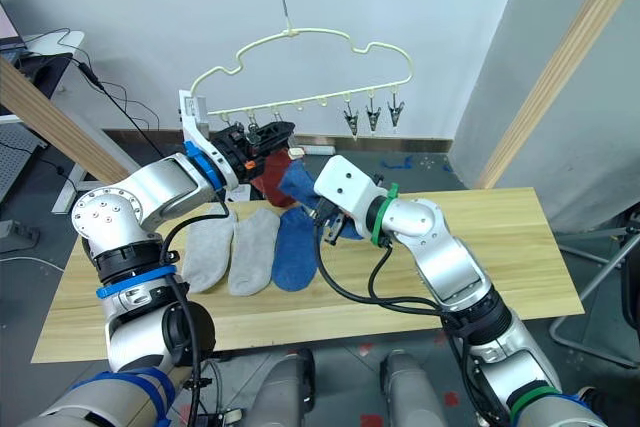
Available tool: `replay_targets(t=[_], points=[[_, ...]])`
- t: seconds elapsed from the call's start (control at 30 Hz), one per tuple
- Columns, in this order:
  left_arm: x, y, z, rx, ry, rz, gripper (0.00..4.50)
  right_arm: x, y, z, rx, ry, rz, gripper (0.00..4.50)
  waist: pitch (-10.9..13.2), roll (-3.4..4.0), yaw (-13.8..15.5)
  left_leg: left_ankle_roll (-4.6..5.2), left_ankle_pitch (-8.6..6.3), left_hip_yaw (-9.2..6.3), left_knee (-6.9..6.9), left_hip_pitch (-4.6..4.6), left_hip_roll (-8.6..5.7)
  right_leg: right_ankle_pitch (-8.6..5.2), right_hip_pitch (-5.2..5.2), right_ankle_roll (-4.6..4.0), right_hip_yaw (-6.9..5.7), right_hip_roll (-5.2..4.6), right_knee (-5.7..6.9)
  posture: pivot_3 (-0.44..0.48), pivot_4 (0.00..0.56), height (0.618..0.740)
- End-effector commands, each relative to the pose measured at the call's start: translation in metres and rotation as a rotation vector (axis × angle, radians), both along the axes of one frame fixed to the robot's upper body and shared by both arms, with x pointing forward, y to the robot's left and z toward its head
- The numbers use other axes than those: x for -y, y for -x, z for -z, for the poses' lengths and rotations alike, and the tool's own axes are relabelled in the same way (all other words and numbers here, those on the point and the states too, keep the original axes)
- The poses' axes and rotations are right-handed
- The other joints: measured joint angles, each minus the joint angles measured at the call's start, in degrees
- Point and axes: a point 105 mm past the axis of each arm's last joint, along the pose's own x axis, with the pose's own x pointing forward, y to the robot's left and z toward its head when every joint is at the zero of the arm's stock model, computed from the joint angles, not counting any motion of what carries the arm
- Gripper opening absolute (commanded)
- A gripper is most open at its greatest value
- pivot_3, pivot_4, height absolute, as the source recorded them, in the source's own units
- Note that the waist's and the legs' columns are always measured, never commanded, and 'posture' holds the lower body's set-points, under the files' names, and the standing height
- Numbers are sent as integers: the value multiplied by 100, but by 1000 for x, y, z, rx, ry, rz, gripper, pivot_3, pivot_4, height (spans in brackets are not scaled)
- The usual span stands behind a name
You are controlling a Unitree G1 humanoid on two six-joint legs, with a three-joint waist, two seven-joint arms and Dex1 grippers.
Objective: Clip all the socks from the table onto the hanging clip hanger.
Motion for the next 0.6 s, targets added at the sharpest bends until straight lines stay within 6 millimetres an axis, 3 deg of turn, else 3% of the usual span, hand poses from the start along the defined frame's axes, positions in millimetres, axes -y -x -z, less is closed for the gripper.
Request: replay_targets(t=[0.03, 0.6], points=[[-1, 2, 1, 2, -1, 2, 237, -3, 11, -10, 51, -9, -39, 22, 0, 0, 0, -1, 1, 0, 0, 0, 0, 0, 0, 0, 0, 0, 0, -10, 241, 740], [3, 2, 1, 1, 6, 17, 237, -12, 9, -15, 80, -11, -50, 22, 0, 0, -1, -2, 1, 1, 0, 0, 0, 0, 0, -1, 1, 0, -2, -14, 242, 740]])
